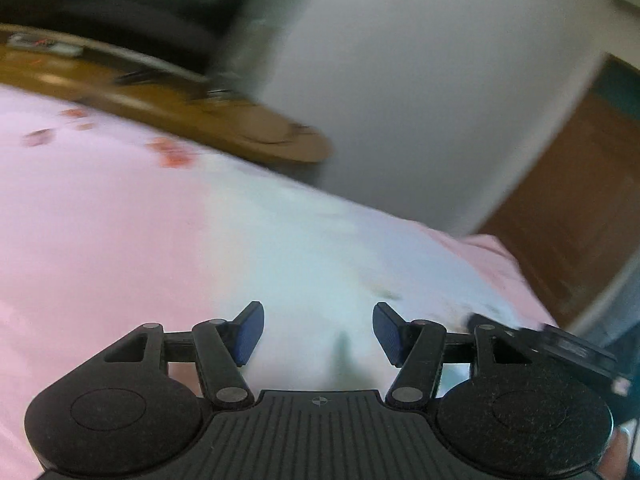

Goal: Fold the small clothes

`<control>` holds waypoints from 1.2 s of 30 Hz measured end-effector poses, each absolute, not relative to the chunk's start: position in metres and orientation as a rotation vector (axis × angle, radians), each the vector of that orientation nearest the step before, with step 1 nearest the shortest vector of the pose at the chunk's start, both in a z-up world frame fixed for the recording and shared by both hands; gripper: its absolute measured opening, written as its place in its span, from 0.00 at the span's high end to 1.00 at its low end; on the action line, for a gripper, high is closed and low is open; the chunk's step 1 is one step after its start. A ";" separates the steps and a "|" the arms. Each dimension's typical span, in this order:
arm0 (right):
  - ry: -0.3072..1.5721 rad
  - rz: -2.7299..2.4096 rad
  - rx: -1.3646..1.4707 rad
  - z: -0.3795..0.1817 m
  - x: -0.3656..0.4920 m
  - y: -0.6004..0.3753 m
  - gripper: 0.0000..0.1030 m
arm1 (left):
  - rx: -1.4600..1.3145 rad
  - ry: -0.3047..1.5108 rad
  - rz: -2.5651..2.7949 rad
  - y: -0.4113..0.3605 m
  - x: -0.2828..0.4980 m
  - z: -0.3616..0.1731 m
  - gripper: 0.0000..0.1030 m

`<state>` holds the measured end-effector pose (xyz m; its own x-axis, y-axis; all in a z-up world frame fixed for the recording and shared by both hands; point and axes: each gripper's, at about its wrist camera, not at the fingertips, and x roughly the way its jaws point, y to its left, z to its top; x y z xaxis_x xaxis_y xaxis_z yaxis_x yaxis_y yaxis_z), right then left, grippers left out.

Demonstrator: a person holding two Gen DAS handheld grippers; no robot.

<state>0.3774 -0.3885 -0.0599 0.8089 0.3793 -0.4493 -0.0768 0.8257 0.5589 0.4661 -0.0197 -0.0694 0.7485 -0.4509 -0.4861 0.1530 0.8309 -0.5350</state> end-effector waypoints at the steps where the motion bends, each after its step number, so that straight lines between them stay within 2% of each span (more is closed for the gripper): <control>1: 0.589 0.277 0.538 -0.061 0.384 -0.381 0.56 | -0.500 0.650 -0.327 -0.011 0.467 -0.071 0.42; 6: 0.640 0.324 0.513 -0.071 0.425 -0.357 0.56 | -0.518 0.692 -0.255 0.019 0.479 -0.088 0.42; 14: 0.712 0.370 0.463 -0.084 0.459 -0.344 0.56 | -0.494 0.738 -0.245 0.008 0.494 -0.113 0.42; 22: 0.741 0.435 0.532 -0.089 0.472 -0.343 0.66 | -0.500 0.740 -0.261 0.009 0.500 -0.115 0.42; 27: 0.767 0.477 0.522 -0.093 0.490 -0.335 0.64 | -0.493 0.748 -0.256 0.008 0.513 -0.115 0.42; 28: 0.760 0.477 0.475 -0.090 0.489 -0.329 0.78 | -0.490 0.747 -0.255 0.007 0.514 -0.113 0.42; 29: 0.753 0.484 0.444 -0.086 0.487 -0.326 0.83 | -0.486 0.737 -0.255 0.005 0.515 -0.109 0.42; 36: 0.693 0.472 0.419 -0.066 0.460 -0.335 0.84 | -0.428 0.736 -0.326 -0.020 0.526 -0.098 0.42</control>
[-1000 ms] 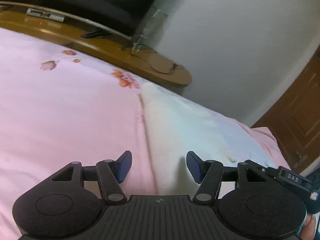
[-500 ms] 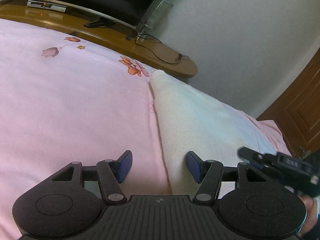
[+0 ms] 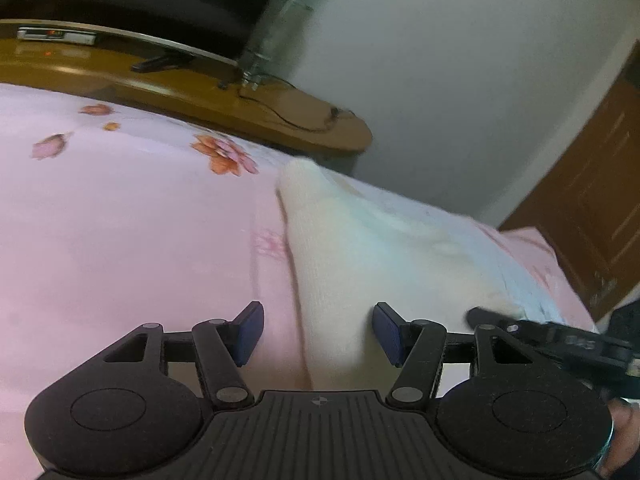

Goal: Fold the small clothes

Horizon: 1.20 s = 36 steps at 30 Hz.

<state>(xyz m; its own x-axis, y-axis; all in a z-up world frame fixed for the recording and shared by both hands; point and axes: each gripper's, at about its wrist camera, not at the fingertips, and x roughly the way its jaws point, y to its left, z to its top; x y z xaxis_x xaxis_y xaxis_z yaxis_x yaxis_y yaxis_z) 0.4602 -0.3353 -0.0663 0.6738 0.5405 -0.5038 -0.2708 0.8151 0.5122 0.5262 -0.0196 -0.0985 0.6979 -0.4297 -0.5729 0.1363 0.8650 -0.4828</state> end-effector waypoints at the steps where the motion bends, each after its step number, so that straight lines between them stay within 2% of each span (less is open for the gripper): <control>1: 0.721 0.453 0.427 -0.074 0.464 -0.339 0.84 | -0.416 0.751 -0.325 -0.024 0.528 -0.100 0.42; 4: 0.762 0.449 0.505 -0.094 0.474 -0.349 0.83 | -0.398 0.778 -0.320 -0.030 0.531 -0.103 0.42; 13: 0.745 0.435 0.467 -0.085 0.467 -0.354 0.84 | -0.351 0.805 -0.342 -0.034 0.527 -0.100 0.42; 18: 0.783 0.427 0.541 -0.092 0.476 -0.357 0.83 | -0.381 0.807 -0.333 -0.028 0.519 -0.099 0.42; 21: 0.834 0.478 0.585 -0.091 0.467 -0.356 0.69 | -0.367 0.808 -0.345 -0.026 0.506 -0.100 0.42; 23: 0.850 0.520 0.616 -0.091 0.457 -0.356 0.49 | -0.370 0.812 -0.346 -0.025 0.501 -0.105 0.42; 24: 0.857 0.533 0.622 -0.091 0.453 -0.355 0.48 | -0.370 0.802 -0.343 -0.025 0.499 -0.106 0.42; 25: 0.856 0.534 0.605 -0.092 0.449 -0.352 0.64 | -0.370 0.803 -0.338 -0.026 0.498 -0.105 0.42; 26: 0.861 0.525 0.550 -0.092 0.446 -0.346 0.90 | -0.370 0.807 -0.335 -0.027 0.498 -0.104 0.42; 32: 0.837 0.494 0.510 -0.080 0.435 -0.359 0.91 | -0.304 0.827 -0.359 -0.039 0.492 -0.099 0.42; 36: 0.885 0.467 0.498 -0.096 0.438 -0.363 0.91 | -0.209 0.793 -0.353 -0.046 0.477 -0.101 0.42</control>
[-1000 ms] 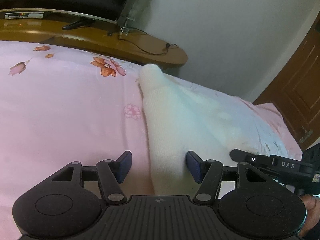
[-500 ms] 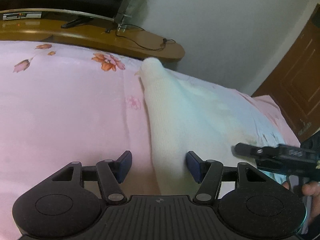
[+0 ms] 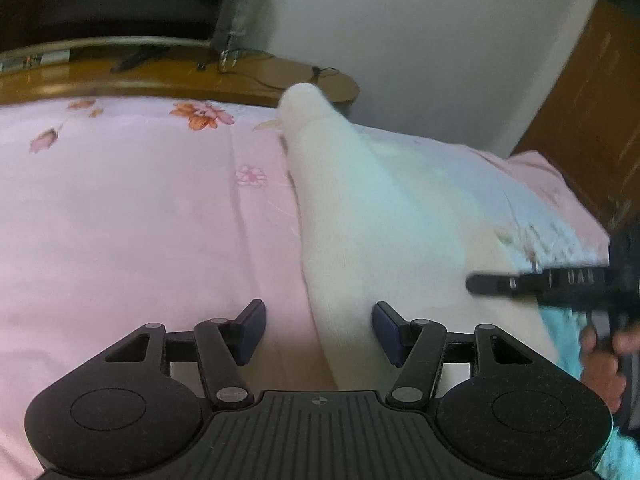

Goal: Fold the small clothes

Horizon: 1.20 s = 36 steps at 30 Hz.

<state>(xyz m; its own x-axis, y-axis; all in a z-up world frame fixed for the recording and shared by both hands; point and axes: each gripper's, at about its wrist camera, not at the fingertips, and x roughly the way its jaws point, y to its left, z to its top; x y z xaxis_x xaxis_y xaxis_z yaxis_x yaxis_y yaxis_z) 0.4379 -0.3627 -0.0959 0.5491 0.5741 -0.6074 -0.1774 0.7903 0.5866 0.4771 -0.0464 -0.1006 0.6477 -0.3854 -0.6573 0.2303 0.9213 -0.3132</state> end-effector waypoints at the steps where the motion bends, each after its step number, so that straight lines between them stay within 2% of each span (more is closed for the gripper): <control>1: 0.882 0.466 0.514 -0.097 0.438 -0.364 0.92 | -0.194 0.792 -0.359 -0.046 0.474 -0.099 0.42; 2: 0.880 0.461 0.517 -0.096 0.437 -0.364 0.92 | -0.194 0.787 -0.359 -0.043 0.472 -0.096 0.42; 5: 0.802 0.422 0.406 -0.076 0.419 -0.363 0.78 | -0.201 0.702 -0.343 -0.037 0.469 -0.081 0.42; 11: 0.539 0.267 0.163 -0.035 0.408 -0.342 0.79 | -0.219 0.655 -0.252 -0.050 0.525 -0.062 0.42; 14: 0.570 0.300 0.104 -0.042 0.430 -0.323 0.81 | -0.235 0.752 -0.232 -0.055 0.558 -0.080 0.42; 15: 0.607 0.292 0.085 -0.050 0.440 -0.320 0.80 | -0.247 0.771 -0.228 -0.055 0.562 -0.086 0.34; 16: 0.699 0.282 0.067 -0.064 0.454 -0.317 0.80 | -0.278 0.788 -0.216 -0.051 0.565 -0.088 0.31; 17: 0.712 0.279 0.080 -0.070 0.458 -0.319 0.80 | -0.284 0.789 -0.218 -0.050 0.565 -0.086 0.31; 20: 0.677 0.296 0.101 -0.056 0.456 -0.323 0.79 | -0.219 0.700 -0.203 -0.053 0.566 -0.071 0.31; 25: 0.599 0.287 0.101 -0.047 0.480 -0.320 0.79 | -0.258 0.737 -0.194 -0.057 0.606 -0.079 0.31; 26: 0.603 0.291 0.097 -0.049 0.487 -0.315 0.79 | -0.243 0.755 -0.179 -0.058 0.610 -0.084 0.30; 27: 0.620 0.295 0.085 -0.053 0.492 -0.313 0.79 | -0.248 0.776 -0.161 -0.057 0.613 -0.091 0.20; 28: 0.673 0.302 0.063 -0.061 0.503 -0.309 0.79 | -0.279 0.779 -0.153 -0.053 0.614 -0.097 0.18; 29: 0.719 0.294 0.032 -0.069 0.510 -0.307 0.80 | -0.294 0.773 -0.160 -0.049 0.612 -0.099 0.18; 36: 0.655 0.301 0.024 -0.062 0.488 -0.312 0.78 | -0.268 0.747 -0.191 -0.045 0.591 -0.083 0.18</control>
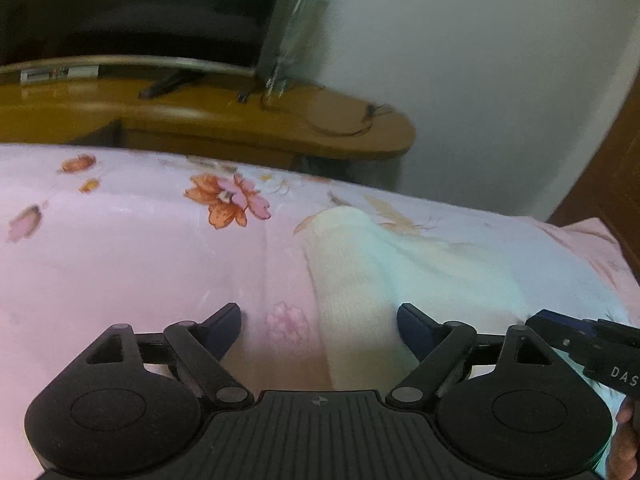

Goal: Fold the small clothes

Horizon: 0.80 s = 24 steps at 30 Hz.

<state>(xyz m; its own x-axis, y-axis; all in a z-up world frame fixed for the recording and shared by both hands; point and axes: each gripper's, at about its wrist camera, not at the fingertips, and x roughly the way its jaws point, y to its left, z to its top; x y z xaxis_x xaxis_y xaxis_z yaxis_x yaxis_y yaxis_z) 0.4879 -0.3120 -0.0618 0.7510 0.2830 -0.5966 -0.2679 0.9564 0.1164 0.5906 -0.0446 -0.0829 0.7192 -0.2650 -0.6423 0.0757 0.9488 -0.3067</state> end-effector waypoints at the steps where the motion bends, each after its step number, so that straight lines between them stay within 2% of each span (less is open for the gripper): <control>1: 0.645 0.311 0.030 -0.057 0.480 -0.312 0.73 | -0.245 0.739 -0.198 -0.045 0.583 -0.081 0.18; 5: 0.690 0.367 -0.004 -0.060 0.456 -0.311 0.65 | -0.163 0.753 -0.230 -0.055 0.557 -0.089 0.18; 13: 0.681 0.349 0.025 -0.043 0.415 -0.315 0.66 | -0.142 0.724 -0.250 -0.054 0.492 -0.071 0.18; 18: 0.732 0.355 -0.037 -0.059 0.373 -0.306 0.66 | -0.113 0.797 -0.240 -0.057 0.458 -0.089 0.18; 21: 0.769 0.314 -0.072 -0.079 0.367 -0.298 0.64 | -0.064 0.774 -0.216 -0.063 0.446 -0.093 0.14; 24: 0.782 0.279 0.020 -0.077 0.370 -0.304 0.64 | -0.068 0.784 -0.201 -0.064 0.439 -0.083 0.14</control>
